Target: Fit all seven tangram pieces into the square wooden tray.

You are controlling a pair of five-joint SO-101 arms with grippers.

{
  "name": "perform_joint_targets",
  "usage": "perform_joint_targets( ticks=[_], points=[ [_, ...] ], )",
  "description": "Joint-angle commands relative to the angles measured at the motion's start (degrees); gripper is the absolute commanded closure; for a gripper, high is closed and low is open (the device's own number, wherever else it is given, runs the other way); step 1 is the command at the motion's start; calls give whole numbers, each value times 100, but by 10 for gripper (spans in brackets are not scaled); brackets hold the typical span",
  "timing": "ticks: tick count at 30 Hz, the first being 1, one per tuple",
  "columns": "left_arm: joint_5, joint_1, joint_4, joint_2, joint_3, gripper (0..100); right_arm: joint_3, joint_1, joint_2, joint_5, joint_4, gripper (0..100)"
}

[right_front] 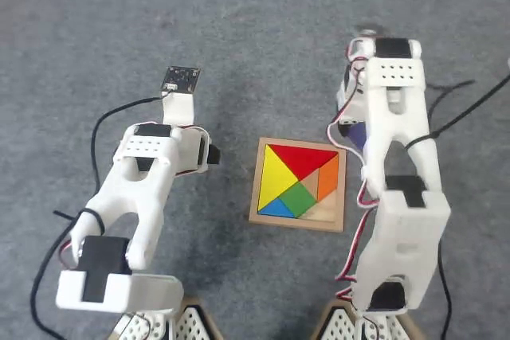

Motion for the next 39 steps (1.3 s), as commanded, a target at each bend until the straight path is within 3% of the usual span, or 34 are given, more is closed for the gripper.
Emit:
perform_joint_targets(
  ticks=[1,5,13,17,24,35,39],
  points=[
    [-18,-53,-44,-26,-330,761,-193,-277,-796,3051,505,929],
    [-35,-79,9,-26,-356,761,457,-391,-1367,5011,462,926],
    [-255,-958,607,-9,-989,761,2541,-848,-2624,8062,435,925],
    [-273,-1002,624,26,-1051,761,3270,-980,-3046,9284,435,924],
    [-273,-914,633,-18,-1042,761,4607,-1684,-3433,10400,295,924],
    [-273,-914,651,-18,-1042,761,5662,-1684,-3336,10470,-1209,924],
    [-273,-905,800,-18,-1068,761,5653,-1657,-3196,11182,-1226,924]
  ],
)
